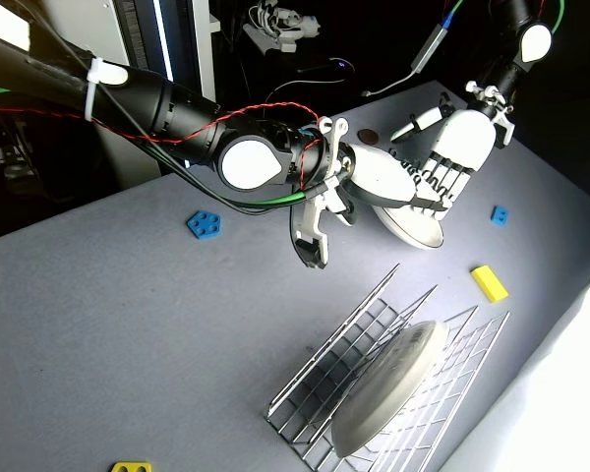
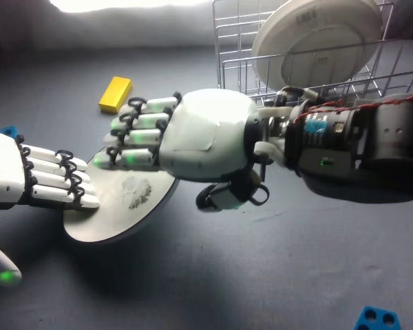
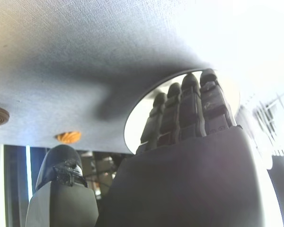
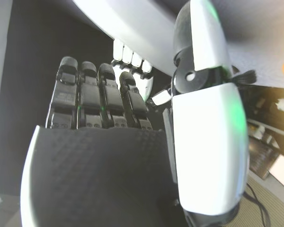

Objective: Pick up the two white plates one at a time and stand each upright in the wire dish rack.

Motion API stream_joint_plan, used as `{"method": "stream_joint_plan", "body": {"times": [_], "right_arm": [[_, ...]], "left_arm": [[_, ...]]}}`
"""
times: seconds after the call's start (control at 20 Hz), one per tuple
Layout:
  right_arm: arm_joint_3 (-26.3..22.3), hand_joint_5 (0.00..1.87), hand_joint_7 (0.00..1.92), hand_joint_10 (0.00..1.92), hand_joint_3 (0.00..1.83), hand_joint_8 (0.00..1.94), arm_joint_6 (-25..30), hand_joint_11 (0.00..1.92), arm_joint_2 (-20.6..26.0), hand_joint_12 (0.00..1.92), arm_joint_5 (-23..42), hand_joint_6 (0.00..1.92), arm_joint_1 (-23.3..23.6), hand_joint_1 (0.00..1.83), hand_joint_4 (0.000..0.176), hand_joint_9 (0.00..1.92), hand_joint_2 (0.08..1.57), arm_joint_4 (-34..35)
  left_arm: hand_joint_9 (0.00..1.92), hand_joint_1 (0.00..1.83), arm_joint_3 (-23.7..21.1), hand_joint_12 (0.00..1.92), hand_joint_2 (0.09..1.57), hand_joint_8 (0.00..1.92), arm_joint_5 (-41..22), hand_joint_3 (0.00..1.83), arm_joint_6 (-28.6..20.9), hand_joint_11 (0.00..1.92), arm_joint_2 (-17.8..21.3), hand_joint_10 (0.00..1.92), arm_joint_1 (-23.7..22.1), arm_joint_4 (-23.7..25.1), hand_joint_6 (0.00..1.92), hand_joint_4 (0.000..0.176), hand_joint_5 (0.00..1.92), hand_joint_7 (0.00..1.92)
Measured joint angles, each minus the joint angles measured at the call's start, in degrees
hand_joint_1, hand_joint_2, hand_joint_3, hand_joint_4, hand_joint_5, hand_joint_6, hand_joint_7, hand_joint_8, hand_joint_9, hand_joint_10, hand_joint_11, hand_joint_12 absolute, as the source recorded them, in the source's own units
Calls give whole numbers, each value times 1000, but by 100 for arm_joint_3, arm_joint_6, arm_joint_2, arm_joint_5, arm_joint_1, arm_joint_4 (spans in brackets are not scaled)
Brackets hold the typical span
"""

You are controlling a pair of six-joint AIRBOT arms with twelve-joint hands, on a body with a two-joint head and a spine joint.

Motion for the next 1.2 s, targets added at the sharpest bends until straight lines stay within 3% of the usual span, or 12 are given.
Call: {"method": "stream_joint_plan", "body": {"times": [0.1,0.2,0.3,0.45,0.5,0.55,0.6,0.7,0.75,0.85,0.95,1.2], "right_arm": [[72,0,0,0,8,0,0,2,-105,0,28,0,-35,1153,52,0,1035,68],[170,0,0,0,9,0,-4,14,-203,6,22,0,-35,1151,39,0,1041,168],[275,0,0,0,12,0,-15,43,-293,21,101,0,-74,1150,51,0,1053,238],[328,0,0,0,8,0,-17,30,-369,22,101,0,-181,1214,27,0,1054,267],[339,0,0,0,6,0,-17,32,-389,24,94,0,-190,1213,28,0,1052,260],[365,0,0,0,8,0,-20,70,-422,44,136,0,-205,1198,45,0,1058,262],[380,0,0,0,0,0,-24,13,-439,247,142,0,-212,1198,54,0,1067,269],[435,0,0,0,0,0,-28,0,-466,305,184,0,-247,1218,61,0,1066,269],[452,0,0,0,0,0,-33,0,-476,228,192,0,-273,1230,51,0,1070,269],[520,0,0,0,0,0,-39,0,-527,174,256,0,-310,1225,54,0,1066,267],[632,0,0,0,1,0,-42,0,-616,317,321,0,-328,1217,27,0,1079,334],[800,0,0,0,2,0,-42,0,-723,301,562,0,-323,1222,25,0,1087,595]], "left_arm": [[15,0,0,1,1009,9,0,0,13,3,0,6,0,-2,9,0,68,31],[1,0,0,0,1007,1,0,0,15,0,0,0,0,-2,2,0,55,14],[0,0,0,0,1008,0,0,0,17,0,0,0,0,-2,0,0,37,0],[0,0,0,0,1011,2,0,0,37,0,0,0,0,0,2,0,44,6],[0,0,2,0,1007,0,0,0,37,0,0,0,0,0,0,0,38,2],[0,0,4,0,1006,2,-2,0,37,0,-9,0,0,2,3,0,43,5],[0,0,20,0,1008,0,-9,0,39,0,-13,0,0,-2,0,0,32,0],[0,0,20,0,1009,0,-9,0,50,0,-17,0,0,0,0,0,31,1],[0,0,20,0,1000,6,-7,0,59,0,-17,0,0,0,3,0,36,16],[0,0,24,0,1002,7,-11,0,59,0,-17,0,0,2,1,0,34,20],[0,0,24,0,1009,0,-11,0,59,0,-17,0,0,4,0,0,15,2],[0,0,24,0,1016,6,-7,3,59,0,-22,0,0,2,10,0,31,15]]}}
